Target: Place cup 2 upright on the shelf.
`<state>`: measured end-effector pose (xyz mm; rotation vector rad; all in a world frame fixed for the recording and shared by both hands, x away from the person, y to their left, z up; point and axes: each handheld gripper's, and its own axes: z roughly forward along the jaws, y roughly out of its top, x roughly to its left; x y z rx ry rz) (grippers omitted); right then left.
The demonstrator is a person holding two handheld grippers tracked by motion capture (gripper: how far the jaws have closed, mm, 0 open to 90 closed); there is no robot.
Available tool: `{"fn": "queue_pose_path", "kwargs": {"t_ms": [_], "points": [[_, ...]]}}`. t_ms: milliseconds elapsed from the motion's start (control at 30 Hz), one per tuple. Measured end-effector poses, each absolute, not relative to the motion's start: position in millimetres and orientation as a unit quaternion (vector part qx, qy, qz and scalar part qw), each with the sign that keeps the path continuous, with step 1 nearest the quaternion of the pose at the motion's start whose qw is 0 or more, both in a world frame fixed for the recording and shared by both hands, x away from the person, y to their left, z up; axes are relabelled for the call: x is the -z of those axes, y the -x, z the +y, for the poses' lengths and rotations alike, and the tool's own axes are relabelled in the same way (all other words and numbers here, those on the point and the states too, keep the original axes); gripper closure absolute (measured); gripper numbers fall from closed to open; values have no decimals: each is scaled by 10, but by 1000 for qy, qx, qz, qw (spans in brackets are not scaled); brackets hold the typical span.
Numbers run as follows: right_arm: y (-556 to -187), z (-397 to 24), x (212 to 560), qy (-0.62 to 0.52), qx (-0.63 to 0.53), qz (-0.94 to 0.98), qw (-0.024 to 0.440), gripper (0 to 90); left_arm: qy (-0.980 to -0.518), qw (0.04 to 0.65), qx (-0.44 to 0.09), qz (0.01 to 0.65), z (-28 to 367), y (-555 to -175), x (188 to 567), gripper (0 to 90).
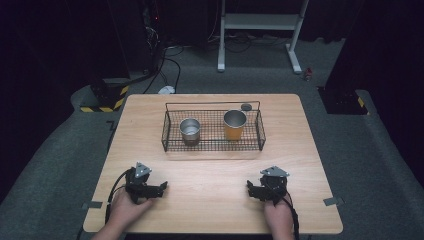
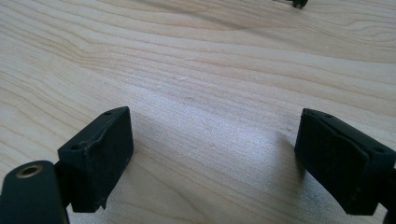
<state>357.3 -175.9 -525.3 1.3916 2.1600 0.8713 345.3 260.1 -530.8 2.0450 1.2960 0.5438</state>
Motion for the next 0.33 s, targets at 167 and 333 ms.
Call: {"fn": "queue_pose_path", "kwargs": {"t_ms": [167, 333], "points": [[-3575, -1747, 5253, -501, -314, 778, 212, 115, -780, 324, -207, 493, 2600, -3453, 5308, 3], [-3570, -1743, 5252, -502, -314, 777, 214, 118, -781, 324, -207, 493, 2599, -3453, 5308, 3]]}}
